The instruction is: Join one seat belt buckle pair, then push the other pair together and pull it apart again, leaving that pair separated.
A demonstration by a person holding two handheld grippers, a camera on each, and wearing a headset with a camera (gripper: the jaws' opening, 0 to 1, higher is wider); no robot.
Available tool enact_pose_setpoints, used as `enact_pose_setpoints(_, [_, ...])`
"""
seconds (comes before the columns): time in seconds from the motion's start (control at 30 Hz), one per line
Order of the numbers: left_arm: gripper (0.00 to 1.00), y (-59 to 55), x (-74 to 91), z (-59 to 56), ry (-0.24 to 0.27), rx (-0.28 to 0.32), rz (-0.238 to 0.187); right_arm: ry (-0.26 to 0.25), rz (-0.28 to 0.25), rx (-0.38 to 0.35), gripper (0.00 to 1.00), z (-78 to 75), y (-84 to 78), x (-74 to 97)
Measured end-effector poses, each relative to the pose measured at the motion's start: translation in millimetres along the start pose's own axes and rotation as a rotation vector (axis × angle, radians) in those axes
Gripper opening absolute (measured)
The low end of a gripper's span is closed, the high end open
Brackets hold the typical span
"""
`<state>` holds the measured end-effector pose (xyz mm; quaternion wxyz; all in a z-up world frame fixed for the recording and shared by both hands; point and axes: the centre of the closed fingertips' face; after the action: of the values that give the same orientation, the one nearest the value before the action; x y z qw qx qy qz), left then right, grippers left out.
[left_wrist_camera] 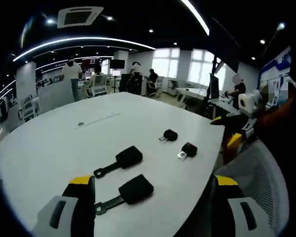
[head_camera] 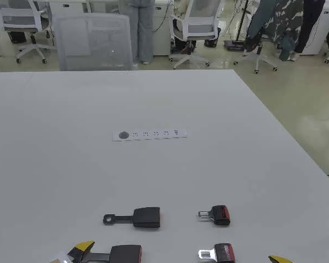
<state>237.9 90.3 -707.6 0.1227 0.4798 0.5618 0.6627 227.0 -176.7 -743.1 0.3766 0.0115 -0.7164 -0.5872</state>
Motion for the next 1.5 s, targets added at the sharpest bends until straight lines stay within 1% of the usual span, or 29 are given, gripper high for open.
enact_pose_setpoints(0.13, [1.0, -0.4, -1.7, 3.9, 0.01, 0.011, 0.006, 0.006, -0.01, -0.008, 0.97, -1.2, 5.5, -9.3])
enact_pose_setpoints(0.27, [1.0, -0.1, -4.4, 9.6, 0.025, 0.025, 0.004, 0.017, -0.008, -0.004, 0.97, -1.8, 5.3, -16.5])
enact_pose_setpoints(0.4, [1.0, 0.3, -6.3, 15.6, 0.043, 0.036, 0.004, 0.025, -0.006, -0.001, 0.97, -2.7, 3.8, -19.4])
enact_pose_setpoints(0.47, [1.0, 1.6, -6.4, 16.8, 0.052, 0.033, 0.001, 0.027, -0.003, -0.004, 0.97, -3.2, 2.8, -19.1])
enact_pose_setpoints(0.57, [1.0, -0.4, -6.8, 19.1, 0.062, 0.025, 0.011, 0.029, 0.005, -0.003, 0.97, -4.2, -1.0, -19.2])
enact_pose_setpoints(0.7, [1.0, -3.0, -6.5, 16.7, 0.062, 0.016, 0.022, 0.036, 0.018, 0.0, 0.97, -5.7, -6.7, -19.3])
enact_pose_setpoints(0.8, [1.0, -7.0, -5.8, 15.6, 0.059, 0.005, 0.036, 0.04, 0.027, 0.004, 0.97, -7.9, -10.9, -18.3])
enact_pose_setpoints(0.9, [1.0, -8.5, -5.1, 15.3, 0.057, 0.007, 0.037, 0.045, 0.033, 0.006, 0.96, -8.7, -13.2, -17.2])
enact_pose_setpoints(1.27, [1.0, -13.9, -2.7, 20.9, 0.063, -0.007, 0.046, 0.062, 0.051, 0.022, 0.96, -7.9, -21.3, -15.7])
enact_pose_setpoints(1.5, [1.0, -17.5, -1.4, 24.9, 0.065, -0.021, 0.053, 0.066, 0.056, 0.027, 0.96, -7.3, -23.1, -16.6])
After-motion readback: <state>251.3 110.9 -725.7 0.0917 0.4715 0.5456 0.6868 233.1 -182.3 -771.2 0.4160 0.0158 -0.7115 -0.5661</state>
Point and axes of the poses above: the centre of the closed fingertips' face, and the gripper's own axes: x roughly backward along the fingers, z roughly to its left, y roughly out of its top, and after that the axes turned 5 degrees about -y, right-handed
